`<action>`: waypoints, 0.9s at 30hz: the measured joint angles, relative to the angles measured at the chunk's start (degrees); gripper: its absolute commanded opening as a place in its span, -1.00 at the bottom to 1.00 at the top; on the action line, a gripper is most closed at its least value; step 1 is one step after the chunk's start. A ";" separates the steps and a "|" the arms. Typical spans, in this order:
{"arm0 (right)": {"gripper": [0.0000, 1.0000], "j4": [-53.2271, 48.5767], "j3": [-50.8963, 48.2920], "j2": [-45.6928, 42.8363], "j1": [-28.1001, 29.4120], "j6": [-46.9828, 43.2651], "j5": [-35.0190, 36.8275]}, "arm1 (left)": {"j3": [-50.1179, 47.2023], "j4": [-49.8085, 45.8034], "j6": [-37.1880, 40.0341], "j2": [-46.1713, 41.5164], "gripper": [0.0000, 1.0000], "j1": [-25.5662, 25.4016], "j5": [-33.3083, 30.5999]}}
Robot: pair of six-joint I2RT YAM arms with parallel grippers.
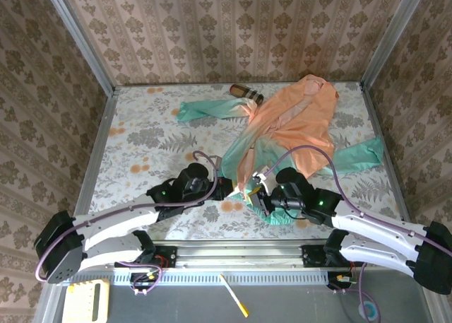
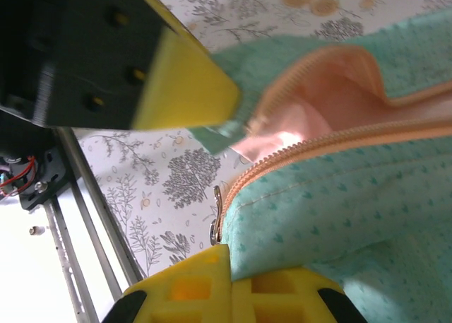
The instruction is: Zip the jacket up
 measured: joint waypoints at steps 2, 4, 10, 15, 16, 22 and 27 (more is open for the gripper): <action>-1.00 -0.07 1.22 0.85 0.00 -1.29 -0.31 | 0.04 0.24 -0.02 1.11 -1.00 -0.02 0.59; -1.00 -0.17 2.34 1.57 -0.13 -1.86 -0.07 | 0.04 0.28 -0.09 1.90 -1.00 -0.02 1.40; -1.00 -2.01 6.25 4.90 -2.25 -0.13 6.03 | -0.02 1.40 -0.83 1.95 -1.00 -1.88 2.69; -1.00 -2.05 6.97 7.67 -3.39 0.55 8.72 | -2.03 3.54 -1.36 0.63 -1.00 -4.17 2.75; -1.00 -1.95 6.97 7.91 -3.39 0.52 8.72 | -2.67 3.69 -1.38 0.22 -1.00 -4.13 2.71; -1.00 -1.51 6.49 7.87 -3.39 0.55 8.07 | -7.21 4.04 -2.38 -4.31 -1.00 3.43 5.16; -1.00 -0.59 3.37 6.08 -3.39 0.61 5.22 | -6.95 4.37 -0.33 -6.32 -1.00 10.40 8.63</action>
